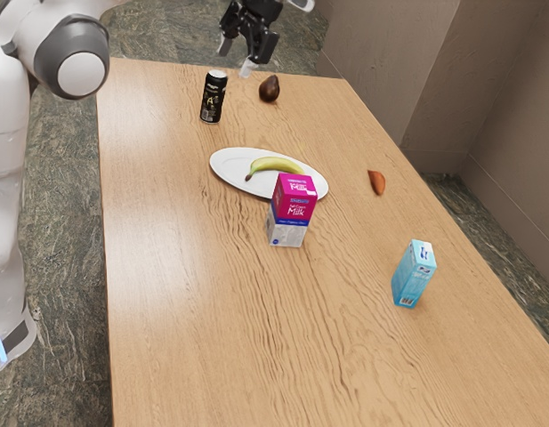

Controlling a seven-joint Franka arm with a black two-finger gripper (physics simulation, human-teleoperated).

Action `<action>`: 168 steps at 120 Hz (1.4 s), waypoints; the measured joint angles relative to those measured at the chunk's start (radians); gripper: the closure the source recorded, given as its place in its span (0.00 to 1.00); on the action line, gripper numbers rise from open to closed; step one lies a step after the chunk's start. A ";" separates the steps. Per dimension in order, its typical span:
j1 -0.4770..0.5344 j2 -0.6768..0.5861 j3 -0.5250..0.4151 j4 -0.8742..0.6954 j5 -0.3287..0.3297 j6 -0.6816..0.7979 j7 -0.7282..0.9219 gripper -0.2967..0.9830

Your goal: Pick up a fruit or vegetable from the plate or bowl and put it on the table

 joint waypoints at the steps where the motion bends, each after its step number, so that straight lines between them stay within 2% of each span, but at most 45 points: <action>1: -0.001 0.000 0.000 -0.001 0.000 0.013 0.002 0.25; 18: -0.010 0.001 0.002 -0.005 0.000 0.169 0.035 0.25; 40: -0.009 -0.002 0.000 0.001 0.001 0.259 0.068 0.25; 53: -0.017 -0.134 -0.025 0.119 -0.013 0.284 0.083 0.25; 65: 0.055 -0.067 -0.046 0.136 -0.059 0.305 0.090 0.25; 84: -0.027 0.019 -0.024 0.071 -0.035 0.295 0.099 0.25; 88: -0.034 0.007 -0.025 0.010 -0.031 0.297 0.102 0.25; 96: -0.072 -0.154 -0.030 -0.296 -0.012 0.365 0.107 0.25; 101: -0.081 -0.217 -0.031 -0.430 0.008 0.419 0.111 0.25; 115: -0.082 -0.226 -0.030 -0.571 0.049 0.566 0.122 0.25; 122: 0.009 -0.194 -0.108 -0.585 0.056 0.631 0.134 0.25; 129: 0.306 -0.179 -0.384 -0.590 0.060 0.679 0.149 0.25; 140: 0.542 -0.138 -0.599 -0.594 0.064 0.736 0.179 0.25; 144: 0.677 -0.130 -0.728 -0.602 0.065 0.753 0.193 0.25; 149: 0.888 -0.105 -0.938 -0.606 0.068 0.776 0.210 0.25; 153: 1.005 -0.085 -1.056 -0.608 0.070 0.793 0.224 0.25; 159: 1.081 -0.036 -1.141 -0.608 0.084 0.819 0.246 0.25; 168: 1.110 0.031 -1.184 -0.606 0.121 0.859 0.275 0.25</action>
